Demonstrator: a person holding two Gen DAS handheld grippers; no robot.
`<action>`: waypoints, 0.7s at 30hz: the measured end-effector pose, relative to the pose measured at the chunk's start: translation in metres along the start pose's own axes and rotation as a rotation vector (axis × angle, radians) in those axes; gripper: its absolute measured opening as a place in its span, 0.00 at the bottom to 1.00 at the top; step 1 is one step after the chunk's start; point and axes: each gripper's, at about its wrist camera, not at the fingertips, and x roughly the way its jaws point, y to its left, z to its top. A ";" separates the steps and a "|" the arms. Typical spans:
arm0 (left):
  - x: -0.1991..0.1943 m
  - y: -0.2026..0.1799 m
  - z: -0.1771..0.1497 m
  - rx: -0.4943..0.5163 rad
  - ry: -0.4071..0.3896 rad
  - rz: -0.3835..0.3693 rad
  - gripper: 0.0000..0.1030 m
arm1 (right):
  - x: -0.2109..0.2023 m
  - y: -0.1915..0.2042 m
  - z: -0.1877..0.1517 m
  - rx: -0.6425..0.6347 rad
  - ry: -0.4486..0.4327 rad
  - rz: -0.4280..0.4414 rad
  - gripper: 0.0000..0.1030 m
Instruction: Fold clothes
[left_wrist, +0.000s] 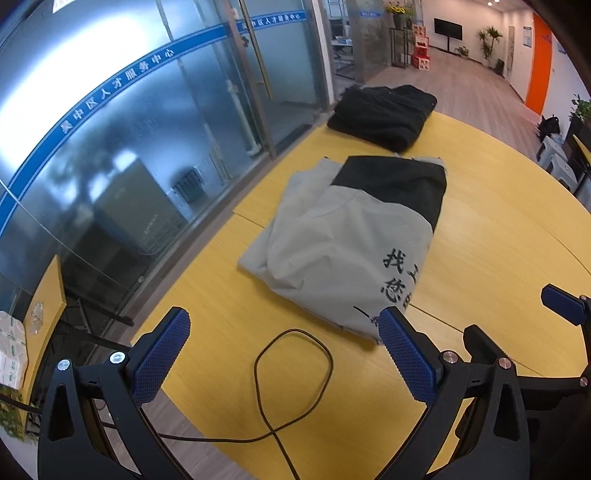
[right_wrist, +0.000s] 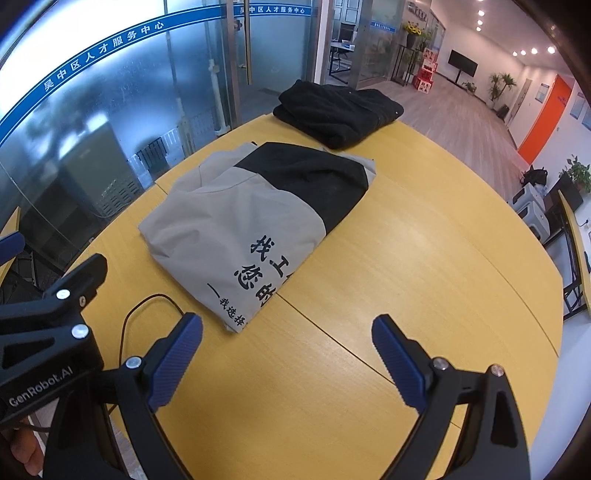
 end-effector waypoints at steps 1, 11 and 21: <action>0.001 0.000 0.000 -0.001 0.008 -0.005 1.00 | -0.001 0.000 0.000 -0.001 0.001 -0.002 0.93; 0.005 0.002 0.000 -0.011 0.045 -0.038 1.00 | -0.005 0.002 0.000 -0.014 0.015 -0.025 0.93; 0.018 0.007 0.002 0.003 0.070 -0.037 1.00 | 0.003 0.010 0.003 -0.024 0.036 -0.038 0.93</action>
